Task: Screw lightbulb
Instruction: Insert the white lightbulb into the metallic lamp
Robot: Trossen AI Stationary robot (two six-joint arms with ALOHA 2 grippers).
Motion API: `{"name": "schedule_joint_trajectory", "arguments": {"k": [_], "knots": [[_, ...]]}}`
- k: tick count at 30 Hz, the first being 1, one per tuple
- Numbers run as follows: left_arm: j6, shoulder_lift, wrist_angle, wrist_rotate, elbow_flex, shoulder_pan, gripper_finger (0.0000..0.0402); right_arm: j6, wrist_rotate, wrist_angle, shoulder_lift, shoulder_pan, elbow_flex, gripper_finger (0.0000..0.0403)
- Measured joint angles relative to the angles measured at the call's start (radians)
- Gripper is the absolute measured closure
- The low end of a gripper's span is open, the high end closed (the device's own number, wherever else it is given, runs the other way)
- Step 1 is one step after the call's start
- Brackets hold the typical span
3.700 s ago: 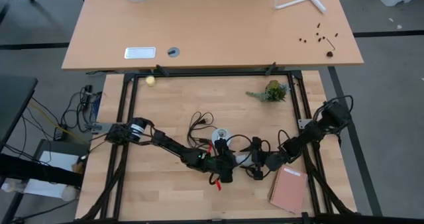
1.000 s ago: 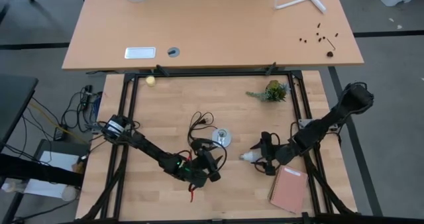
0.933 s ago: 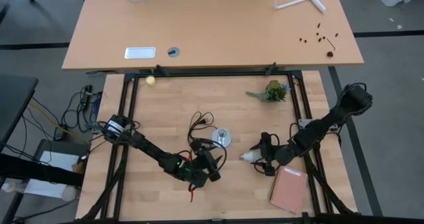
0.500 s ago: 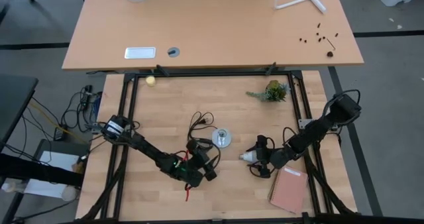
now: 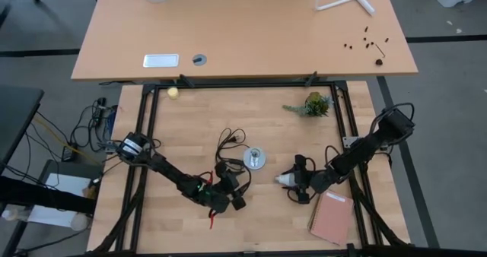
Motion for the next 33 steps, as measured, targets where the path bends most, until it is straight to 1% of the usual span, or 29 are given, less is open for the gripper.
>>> {"name": "schedule_joint_trajectory", "arguments": {"k": [2, 5, 9, 12, 15, 20, 23, 25, 29, 33], "knots": [[0.000, 0.000, -0.003, 0.000, 0.000, 0.006, 0.0188, 0.000, -0.015, -0.024, -0.022, -0.015, 0.000, 0.0150], [-0.033, 0.000, -0.030, 0.000, 0.000, 0.016, 0.0188, 0.000, -0.059, -0.085, -0.068, -0.049, 0.012, 0.0131], [-0.124, 0.017, -0.053, -0.003, 0.001, 0.033, 0.0188, -0.049, -0.135, -0.252, -0.136, -0.109, 0.070, 0.0127], [-0.103, 0.075, 0.004, -0.023, 0.000, 0.033, 0.0188, -0.100, -0.166, -0.400, -0.179, -0.162, 0.138, 0.0138], [-0.082, 0.127, 0.082, -0.052, 0.000, 0.029, 0.0188, -0.147, -0.199, -0.508, -0.201, -0.215, 0.191, 0.0145], [-0.075, 0.143, 0.106, -0.077, 0.001, 0.031, 0.0188, -0.205, -0.286, -0.540, -0.201, -0.287, 0.215, 0.0136], [-0.062, 0.143, 0.101, -0.115, 0.000, 0.031, 0.0188, -0.235, -0.331, -0.587, -0.214, -0.323, 0.236, 0.0132], [-0.060, 0.143, 0.090, -0.130, 0.001, 0.031, 0.0188, -0.252, -0.360, -0.638, -0.223, -0.347, 0.275, 0.0134], [-0.077, 0.135, 0.086, -0.130, 0.000, 0.039, 0.0188, -0.293, -0.418, -0.821, -0.233, -0.385, 0.385, 0.0141], [-0.080, 0.103, 0.085, -0.119, 0.001, 0.049, 0.0188, -0.360, -0.425, -0.966, -0.233, -0.421, 0.502, 0.0140]]}}
